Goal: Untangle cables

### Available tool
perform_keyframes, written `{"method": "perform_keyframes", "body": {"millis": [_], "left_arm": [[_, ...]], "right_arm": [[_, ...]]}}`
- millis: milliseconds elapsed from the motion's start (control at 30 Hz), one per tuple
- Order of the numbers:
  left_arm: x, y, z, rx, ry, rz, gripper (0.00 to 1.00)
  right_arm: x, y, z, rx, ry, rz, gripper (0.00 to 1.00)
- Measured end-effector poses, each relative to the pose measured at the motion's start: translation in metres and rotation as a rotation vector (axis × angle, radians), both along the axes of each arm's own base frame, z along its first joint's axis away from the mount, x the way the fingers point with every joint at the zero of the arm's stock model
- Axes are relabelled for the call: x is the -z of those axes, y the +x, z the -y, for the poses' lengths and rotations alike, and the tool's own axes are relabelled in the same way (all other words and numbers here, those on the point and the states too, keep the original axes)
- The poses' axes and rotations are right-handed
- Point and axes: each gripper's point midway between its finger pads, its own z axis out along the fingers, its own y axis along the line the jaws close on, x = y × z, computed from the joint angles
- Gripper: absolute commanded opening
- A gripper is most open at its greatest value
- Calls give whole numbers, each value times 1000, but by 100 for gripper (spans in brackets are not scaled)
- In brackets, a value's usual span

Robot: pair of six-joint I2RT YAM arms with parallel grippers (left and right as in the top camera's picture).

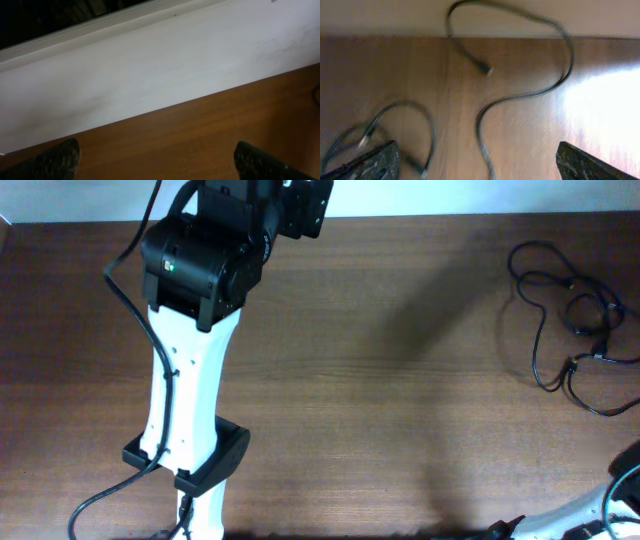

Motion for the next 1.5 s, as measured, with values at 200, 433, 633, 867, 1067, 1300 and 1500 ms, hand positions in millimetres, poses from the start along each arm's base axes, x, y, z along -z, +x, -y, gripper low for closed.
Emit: {"method": "perform_keyframes", "body": {"millis": [200, 433, 633, 867, 1067, 1300, 1500], "left_arm": [[0, 0, 0, 0, 0, 0, 99], [-4, 2, -1, -11, -3, 20, 99], [-11, 5, 0, -14, -15, 46, 99], [-16, 7, 1, -14, -28, 70, 99], [-17, 7, 1, -14, -28, 72, 99], [-22, 9, 6, 7, -49, 90, 99], [-24, 9, 8, 15, -57, 99, 99]], "right_arm": [[40, -14, 59, -143, -37, -86, 95], [60, 36, 69, -594, -131, -179, 98], [152, 29, 57, -869, 40, -351, 90], [187, 6, 71, -968, 71, -429, 90], [184, -4, 86, -940, 44, -422, 72], [189, 18, 88, -967, -10, -396, 73], [186, 45, 82, -1006, -61, -385, 62]]}}
